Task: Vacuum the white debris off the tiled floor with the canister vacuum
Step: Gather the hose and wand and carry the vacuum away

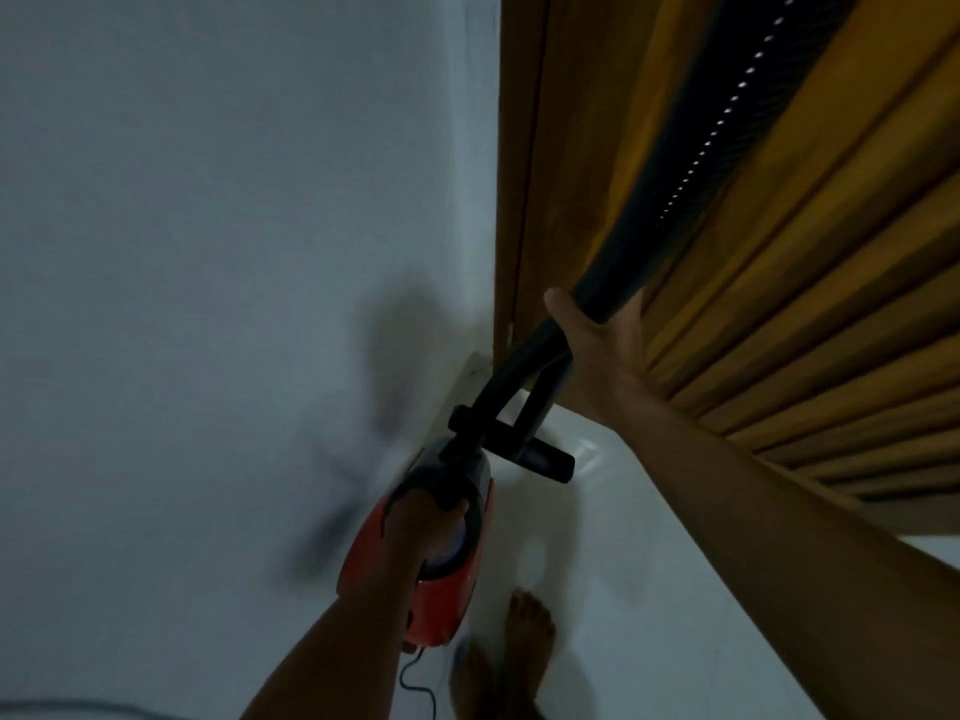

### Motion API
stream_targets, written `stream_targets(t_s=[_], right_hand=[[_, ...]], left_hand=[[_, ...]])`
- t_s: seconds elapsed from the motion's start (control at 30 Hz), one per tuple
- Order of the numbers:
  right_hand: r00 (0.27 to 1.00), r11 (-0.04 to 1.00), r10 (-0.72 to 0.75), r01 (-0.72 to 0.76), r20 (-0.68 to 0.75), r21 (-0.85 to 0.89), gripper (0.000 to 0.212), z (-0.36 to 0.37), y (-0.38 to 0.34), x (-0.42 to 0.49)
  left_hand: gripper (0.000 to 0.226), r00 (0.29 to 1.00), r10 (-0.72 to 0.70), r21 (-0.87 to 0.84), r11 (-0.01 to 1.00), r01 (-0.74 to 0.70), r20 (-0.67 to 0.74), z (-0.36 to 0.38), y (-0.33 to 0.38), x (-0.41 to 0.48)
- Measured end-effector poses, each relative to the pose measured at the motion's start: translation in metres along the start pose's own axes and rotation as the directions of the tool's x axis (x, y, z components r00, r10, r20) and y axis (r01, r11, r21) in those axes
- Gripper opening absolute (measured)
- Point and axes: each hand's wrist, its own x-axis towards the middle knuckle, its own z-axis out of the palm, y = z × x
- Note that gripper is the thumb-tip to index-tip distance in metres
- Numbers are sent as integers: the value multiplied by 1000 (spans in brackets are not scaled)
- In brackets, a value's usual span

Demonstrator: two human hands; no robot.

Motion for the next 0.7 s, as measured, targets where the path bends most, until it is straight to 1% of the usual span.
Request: stream_targets(t_s=[0.07,0.17,0.27,0.33,0.37,0.43,0.5,0.53,0.6,0.63,0.7], right_hand=[[1000,1000,3,-3,-28,-5,55,12,40,33],[999,1000,23,-23,-25,-13,53,27,94,66],[999,998,53,-53,-7,-24,59,46,141,92],[999,998,52,-51,15,-22,62,57,167,107],[998,998,56,-55,20,-14,60,62,178,111],[999,999,42,-42,2,-3,48,70,194,118],[1000,998,17,-18,-27,-56,50,78,203,125],[999,998,31,-32,-30,-52,57,80,211,132],[997,997,71,-72,-36,-28,92,87,221,143],[997,997,70,-71,-34,-28,101,89,225,147],[999,998,54,-54,3,-41,97,90,233,154]], left_hand=[[40,1000,-24,-15,1000,24,-2,8,2,49],[42,1000,-27,-6,1000,27,6,24,-2,117],[42,1000,-24,36,999,23,11,37,-7,169],[41,1000,-23,32,999,23,-2,48,-12,201],[43,1000,-24,17,1000,24,-9,56,-15,216],[47,1000,-21,-7,1000,21,-13,72,-14,241],[48,997,16,10,1000,-16,-73,90,-6,253],[46,992,42,17,999,-40,-117,98,3,254],[40,987,40,-21,999,-44,-153,111,16,257],[40,989,21,-47,999,-28,-144,114,19,258],[44,993,-2,-69,998,-6,-116,114,22,261]])
